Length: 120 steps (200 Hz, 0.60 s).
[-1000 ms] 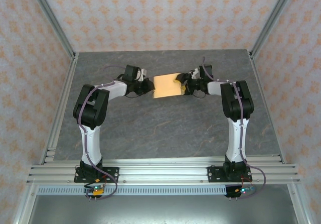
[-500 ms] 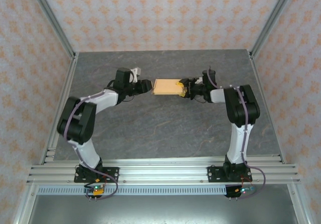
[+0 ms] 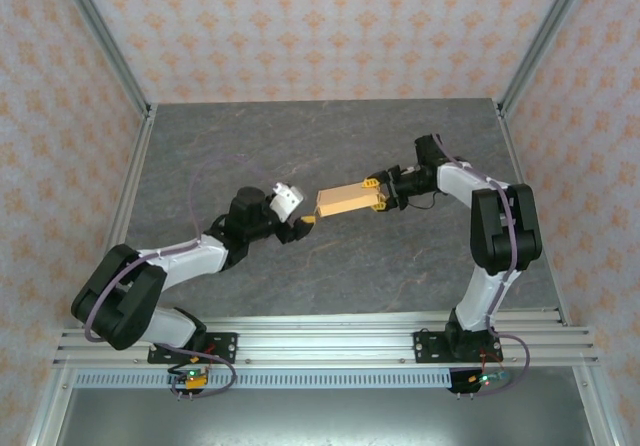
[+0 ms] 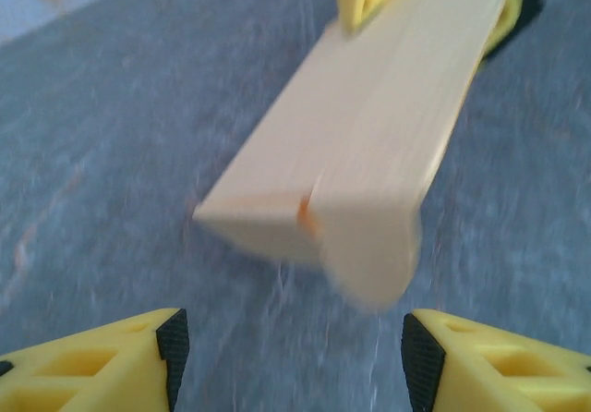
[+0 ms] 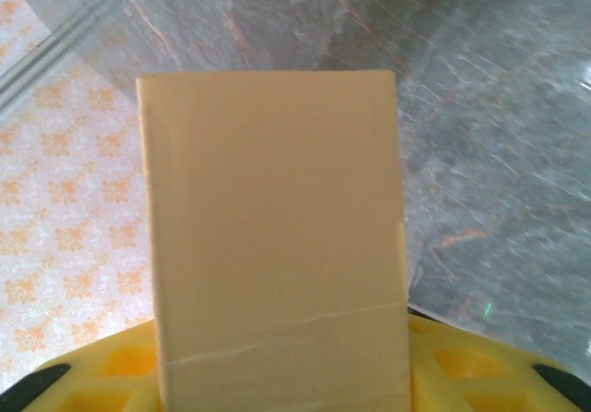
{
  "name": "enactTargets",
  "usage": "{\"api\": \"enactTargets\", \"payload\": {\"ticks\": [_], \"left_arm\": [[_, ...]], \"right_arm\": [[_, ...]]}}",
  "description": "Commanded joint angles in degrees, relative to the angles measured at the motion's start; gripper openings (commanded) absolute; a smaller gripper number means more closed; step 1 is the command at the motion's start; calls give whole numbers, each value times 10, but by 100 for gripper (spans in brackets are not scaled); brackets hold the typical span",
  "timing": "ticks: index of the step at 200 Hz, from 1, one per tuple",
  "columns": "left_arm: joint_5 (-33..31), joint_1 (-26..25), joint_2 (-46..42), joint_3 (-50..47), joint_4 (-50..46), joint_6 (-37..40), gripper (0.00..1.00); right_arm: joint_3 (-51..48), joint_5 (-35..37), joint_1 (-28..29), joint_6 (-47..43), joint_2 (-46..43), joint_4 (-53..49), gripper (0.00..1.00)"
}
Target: Fold the paper box
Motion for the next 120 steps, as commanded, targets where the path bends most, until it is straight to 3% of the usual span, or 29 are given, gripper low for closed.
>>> {"api": "enactTargets", "payload": {"ticks": [1,44,120], "left_arm": [[-44,-34,-12,-1,46,91,65],[-135,-108,74,-4,147,127,65],[-110,-129,128,39,163,160,54]], "right_arm": [[4,-33,-3,-53,-8,-124,45],[3,-41,-3,-79,10,-154,46],[2,-45,-7,-84,39,-152,49]]}}
